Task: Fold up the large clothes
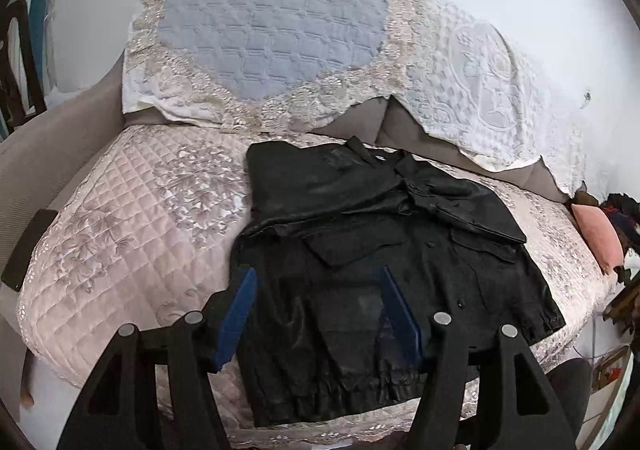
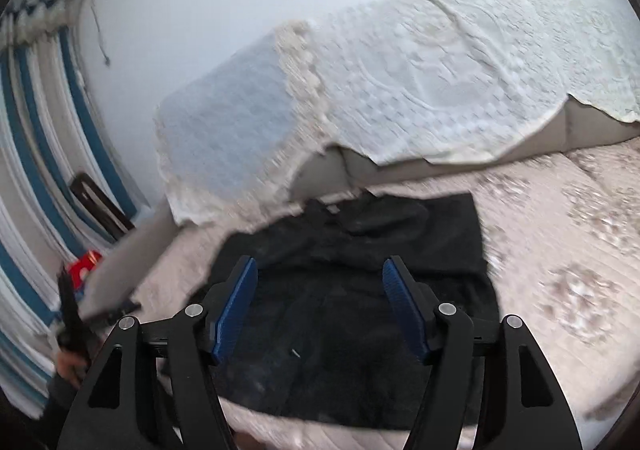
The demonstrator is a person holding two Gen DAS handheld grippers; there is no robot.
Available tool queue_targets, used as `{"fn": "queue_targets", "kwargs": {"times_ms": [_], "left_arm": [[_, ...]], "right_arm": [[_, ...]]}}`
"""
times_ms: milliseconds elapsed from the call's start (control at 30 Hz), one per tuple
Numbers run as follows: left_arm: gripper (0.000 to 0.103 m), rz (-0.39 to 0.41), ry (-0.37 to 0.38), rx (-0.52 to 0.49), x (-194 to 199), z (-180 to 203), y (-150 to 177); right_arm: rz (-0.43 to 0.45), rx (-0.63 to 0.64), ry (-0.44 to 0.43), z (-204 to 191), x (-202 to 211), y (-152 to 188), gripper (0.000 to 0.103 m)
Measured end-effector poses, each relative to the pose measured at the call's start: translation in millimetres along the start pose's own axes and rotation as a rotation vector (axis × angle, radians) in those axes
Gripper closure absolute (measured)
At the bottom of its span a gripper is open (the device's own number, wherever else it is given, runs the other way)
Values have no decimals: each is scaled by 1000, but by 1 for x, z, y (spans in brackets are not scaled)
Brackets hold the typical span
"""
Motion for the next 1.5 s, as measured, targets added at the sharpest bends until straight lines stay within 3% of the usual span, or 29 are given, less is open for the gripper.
{"fn": "queue_targets", "kwargs": {"times_ms": [133,300,567,933,1133,1267,1400,1500], "left_arm": [[37,17,12,-40,5,11,-1],[37,32,-11,-53,-1,13,2],[37,-97,-58,-3,-39,-5,38],[36,-210,-65,26,-76,-5,62],[36,-247,-114,88,-86,-25,69],[35,-235,-120,96,-81,-31,68],[34,-251,-122,109,-86,-34,75],[34,-262,-121,107,-89,-30,77]], "right_arm": [[91,-10,-95,-16,4,-18,37],[113,113,100,-21,3,-17,37],[-104,-6,245,63,-12,50,37],[-311,-170,348,139,-19,122,36],[-375,-255,331,177,-23,129,35],[-426,-195,253,161,-4,118,35],[-375,-195,163,137,23,110,32],[-313,-149,231,126,28,104,32]]}}
Point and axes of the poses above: each gripper's, at about its wrist camera, not at the fingertips, and x roughly against the way its jaws point, z to its right, y to its underside, the point moved 4 cm from there along -x, roughly the way its jaws point, and after that the axes turned 2 degrees about -y, right-handed, at the moved point
